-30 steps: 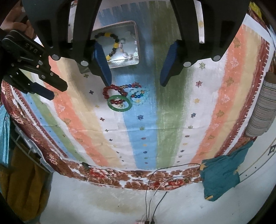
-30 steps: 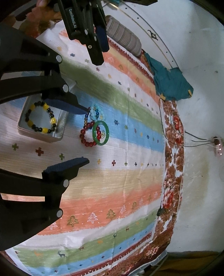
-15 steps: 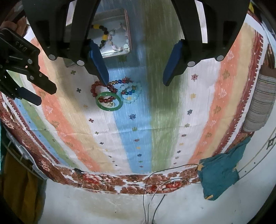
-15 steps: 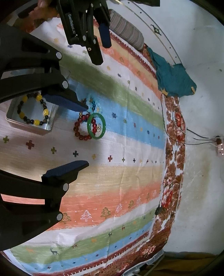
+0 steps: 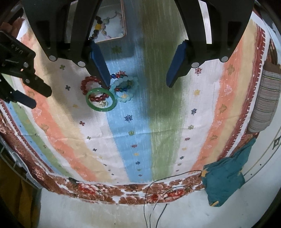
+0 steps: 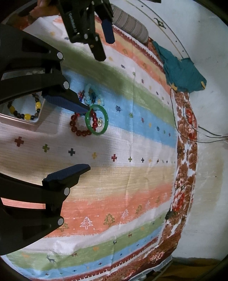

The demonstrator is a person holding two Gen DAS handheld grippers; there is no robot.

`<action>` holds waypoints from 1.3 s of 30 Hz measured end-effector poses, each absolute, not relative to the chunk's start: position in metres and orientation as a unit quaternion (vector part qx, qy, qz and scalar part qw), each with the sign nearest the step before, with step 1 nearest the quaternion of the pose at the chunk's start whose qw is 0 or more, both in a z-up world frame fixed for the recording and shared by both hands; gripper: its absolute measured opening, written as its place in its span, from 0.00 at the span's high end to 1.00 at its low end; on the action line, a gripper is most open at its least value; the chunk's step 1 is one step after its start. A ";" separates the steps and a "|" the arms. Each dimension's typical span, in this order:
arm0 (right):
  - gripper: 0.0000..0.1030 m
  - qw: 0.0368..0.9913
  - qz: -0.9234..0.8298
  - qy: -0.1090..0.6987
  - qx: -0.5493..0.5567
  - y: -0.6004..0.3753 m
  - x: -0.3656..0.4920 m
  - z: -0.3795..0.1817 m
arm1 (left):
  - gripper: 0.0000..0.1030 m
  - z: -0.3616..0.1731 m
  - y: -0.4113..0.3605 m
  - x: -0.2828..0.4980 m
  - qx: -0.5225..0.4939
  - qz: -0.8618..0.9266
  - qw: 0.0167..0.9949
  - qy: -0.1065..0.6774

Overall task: Organize jewelry
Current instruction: 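Move both open tools back to the remaining bangle and bracelets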

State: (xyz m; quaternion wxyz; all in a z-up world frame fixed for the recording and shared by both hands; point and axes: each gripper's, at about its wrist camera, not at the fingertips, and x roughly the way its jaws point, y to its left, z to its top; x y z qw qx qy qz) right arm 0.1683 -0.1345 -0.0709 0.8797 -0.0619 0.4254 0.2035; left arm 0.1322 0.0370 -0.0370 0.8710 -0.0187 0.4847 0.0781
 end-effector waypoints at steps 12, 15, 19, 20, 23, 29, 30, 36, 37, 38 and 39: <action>0.37 0.875 0.196 0.438 -0.068 -0.126 0.192 -0.084 | 0.36 -0.054 0.038 0.160 0.001 0.078 0.862 0.501; 0.37 0.874 0.193 0.440 -0.071 -0.124 0.198 -0.087 | 0.36 -0.060 0.037 0.167 0.003 0.078 0.859 0.506; 0.37 0.873 0.187 0.442 -0.087 -0.119 0.209 -0.094 | 0.36 -0.066 0.036 0.174 0.015 0.075 0.858 0.508; 0.37 0.873 0.186 0.443 -0.089 -0.118 0.211 -0.096 | 0.36 -0.068 0.036 0.177 0.014 0.074 0.857 0.509; 0.37 0.870 0.187 0.448 -0.088 -0.117 0.217 -0.100 | 0.36 -0.070 0.038 0.181 0.013 0.072 0.856 0.512; 0.37 0.861 0.191 0.466 -0.078 -0.115 0.232 -0.108 | 0.36 -0.082 0.041 0.192 0.004 0.066 0.849 0.524; 0.37 0.858 0.192 0.469 -0.078 -0.114 0.234 -0.110 | 0.36 -0.085 0.043 0.194 0.002 0.065 0.847 0.528; 0.37 0.848 0.198 0.486 -0.072 -0.109 0.246 -0.121 | 0.36 -0.097 0.046 0.199 0.000 0.064 0.840 0.538; 0.37 0.846 0.199 0.489 -0.074 -0.107 0.246 -0.124 | 0.36 -0.098 0.047 0.200 -0.001 0.063 0.839 0.540; 0.37 0.844 0.200 0.491 -0.076 -0.106 0.248 -0.125 | 0.36 -0.100 0.047 0.202 -0.001 0.063 0.838 0.542; 0.37 0.842 0.201 0.495 -0.078 -0.105 0.248 -0.128 | 0.36 -0.102 0.048 0.203 -0.002 0.064 0.837 0.543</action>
